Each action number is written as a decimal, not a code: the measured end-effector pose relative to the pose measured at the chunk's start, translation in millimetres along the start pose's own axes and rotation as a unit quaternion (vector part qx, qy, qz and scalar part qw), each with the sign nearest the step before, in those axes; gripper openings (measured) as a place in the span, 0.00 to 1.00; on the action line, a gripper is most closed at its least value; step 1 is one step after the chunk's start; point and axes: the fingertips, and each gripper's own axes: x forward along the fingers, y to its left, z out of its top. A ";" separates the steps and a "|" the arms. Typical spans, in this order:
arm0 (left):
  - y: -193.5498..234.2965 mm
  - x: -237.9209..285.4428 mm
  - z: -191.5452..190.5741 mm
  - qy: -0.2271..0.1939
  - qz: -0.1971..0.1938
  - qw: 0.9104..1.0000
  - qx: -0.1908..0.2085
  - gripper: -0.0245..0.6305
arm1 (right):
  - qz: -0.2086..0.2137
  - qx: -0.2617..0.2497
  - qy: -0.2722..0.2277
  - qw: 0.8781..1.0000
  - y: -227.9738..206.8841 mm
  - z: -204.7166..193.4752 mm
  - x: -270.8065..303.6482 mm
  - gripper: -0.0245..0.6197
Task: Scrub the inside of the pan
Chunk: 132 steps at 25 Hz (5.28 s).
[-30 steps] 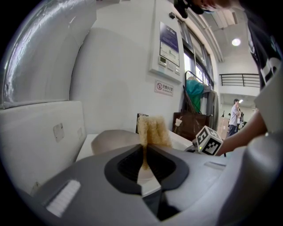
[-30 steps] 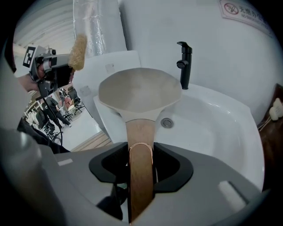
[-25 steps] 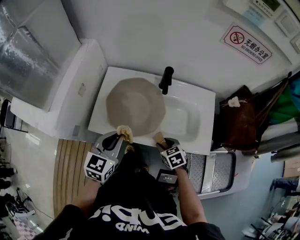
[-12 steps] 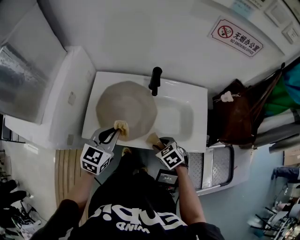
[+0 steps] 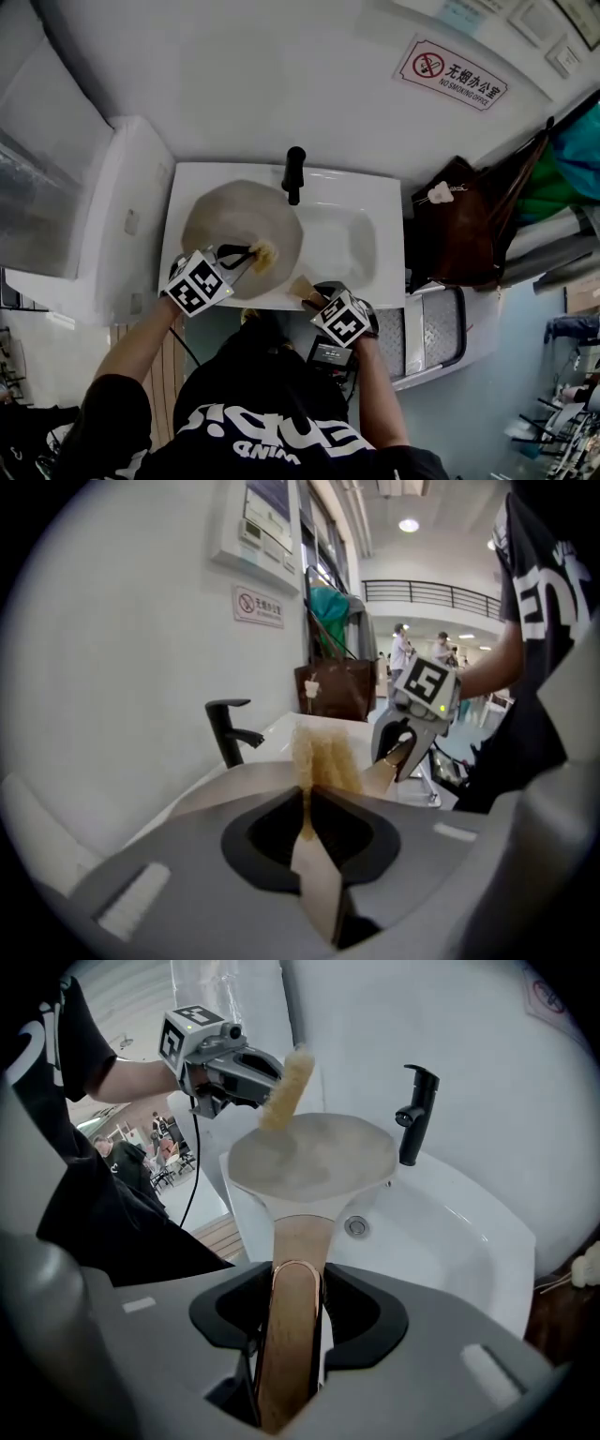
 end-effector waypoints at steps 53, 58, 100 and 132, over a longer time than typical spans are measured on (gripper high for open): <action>13.3 142.6 -18.1 0.080 -0.098 0.992 0.013 0.07 | -0.028 -0.001 0.001 1.000 8.3 9.3 -10.1 0.31; 37.8 145.9 -24.5 0.102 -0.069 0.992 -0.018 0.07 | -0.031 -0.001 0.005 0.999 8.2 8.9 -9.9 0.31; 87.5 18.0 -167.4 0.426 -0.058 0.891 0.147 0.07 | -0.010 0.013 -0.003 1.000 6.1 3.0 -11.9 0.30; -48.3 75.7 -113.7 0.364 -0.202 0.908 0.038 0.07 | -0.005 0.002 -0.011 1.000 6.9 8.5 -12.3 0.31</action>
